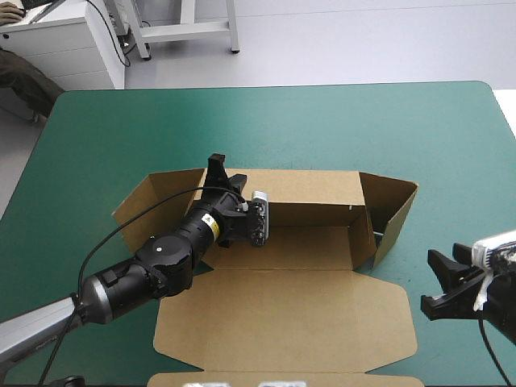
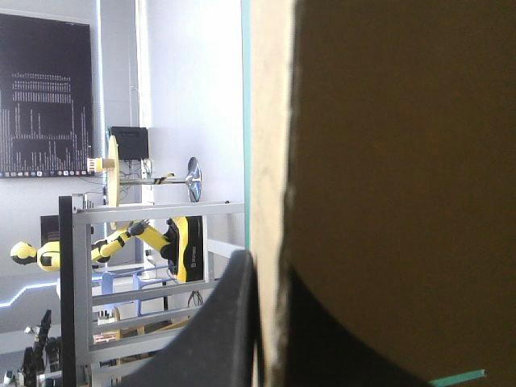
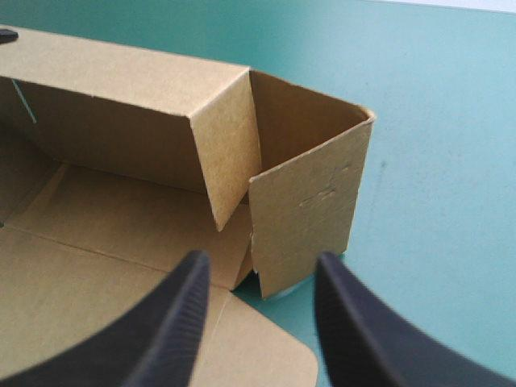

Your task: Fold the box

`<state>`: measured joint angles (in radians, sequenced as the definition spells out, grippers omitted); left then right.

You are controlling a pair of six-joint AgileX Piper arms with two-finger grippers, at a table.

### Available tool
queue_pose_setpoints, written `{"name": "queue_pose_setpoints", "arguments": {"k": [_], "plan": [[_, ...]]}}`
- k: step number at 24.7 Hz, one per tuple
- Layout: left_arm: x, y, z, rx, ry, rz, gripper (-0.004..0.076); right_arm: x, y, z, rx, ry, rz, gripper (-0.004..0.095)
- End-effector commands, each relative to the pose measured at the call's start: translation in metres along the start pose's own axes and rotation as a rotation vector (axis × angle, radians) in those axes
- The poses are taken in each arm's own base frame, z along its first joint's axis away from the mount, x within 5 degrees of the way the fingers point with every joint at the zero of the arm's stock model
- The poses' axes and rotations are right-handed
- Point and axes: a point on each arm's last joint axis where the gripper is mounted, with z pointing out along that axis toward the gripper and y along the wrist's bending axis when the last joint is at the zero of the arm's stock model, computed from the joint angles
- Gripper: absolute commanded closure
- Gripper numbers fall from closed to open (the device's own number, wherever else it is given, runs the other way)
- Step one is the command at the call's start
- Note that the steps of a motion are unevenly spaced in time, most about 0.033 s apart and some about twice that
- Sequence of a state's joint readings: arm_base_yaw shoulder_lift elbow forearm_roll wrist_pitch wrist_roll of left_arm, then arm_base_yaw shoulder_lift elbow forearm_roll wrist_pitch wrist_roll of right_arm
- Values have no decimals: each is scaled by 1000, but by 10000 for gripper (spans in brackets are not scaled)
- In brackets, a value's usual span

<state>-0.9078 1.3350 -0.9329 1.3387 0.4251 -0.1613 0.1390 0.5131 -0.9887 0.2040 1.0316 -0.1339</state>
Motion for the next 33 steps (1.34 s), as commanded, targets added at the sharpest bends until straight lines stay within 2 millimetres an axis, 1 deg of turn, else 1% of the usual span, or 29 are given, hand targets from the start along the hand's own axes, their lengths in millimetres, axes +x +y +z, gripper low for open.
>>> {"name": "queue_pose_setpoints", "arguments": {"k": [1, 2, 3, 8, 11, 14, 15, 16, 18, 21, 23, 24, 25, 27, 28, 29, 30, 33], "plan": [[1, 13, -9, -55, 15, -39, 730, -31, -2, -7, 32, -96, -10, 173], [3, 13, -9, -59, 32, -60, 730, -38, -3, -7, 36, -98, 9, 130], [4, 13, -9, -63, 48, -75, 730, -45, -4, -6, 41, -101, 25, 118], [8, 14, -9, -72, 89, -88, 730, -78, -8, 11, 41, -89, 34, 122], [7, 14, -9, -68, 75, -100, 730, -95, -12, 29, 45, -31, 50, 122], [6, 14, -9, -67, 68, -103, 730, -111, -16, 54, 37, 84, 56, 122], [6, 14, -9, -67, 68, -103, 730, -115, -18, 65, 36, 116, 59, 122], [6, 14, -9, -67, 68, -103, 730, -126, -22, 82, 36, 150, 59, 122], [6, 14, -9, -67, 68, -103, 730, -137, -24, 94, 36, 158, 62, 122], [6, 14, -9, -67, 68, -103, 730, -150, -29, 121, 34, 205, 75, 122], [6, 14, -9, -67, 68, -103, 730, -156, -33, 140, 31, 249, 78, 122], [6, 14, -9, -67, 68, -103, 730, -162, -37, 160, 29, 287, 83, 122], [6, 14, -9, -67, 68, -103, 730, -165, -38, 167, 27, 296, 89, 122], [6, 14, -9, -67, 68, -103, 730, -172, -45, 205, 27, 332, 109, 122], [6, 14, -9, -68, 67, -104, 730, -172, -46, 215, 28, 341, 116, 122], [6, 14, -9, -68, 67, -104, 730, -171, -50, 233, 29, 365, 128, 122], [6, 14, -9, -69, 69, -104, 730, -170, -51, 241, 27, 377, 133, 124], [7, 14, -9, -70, 73, -104, 729, -154, -58, 278, 36, 457, 143, 130]]}}
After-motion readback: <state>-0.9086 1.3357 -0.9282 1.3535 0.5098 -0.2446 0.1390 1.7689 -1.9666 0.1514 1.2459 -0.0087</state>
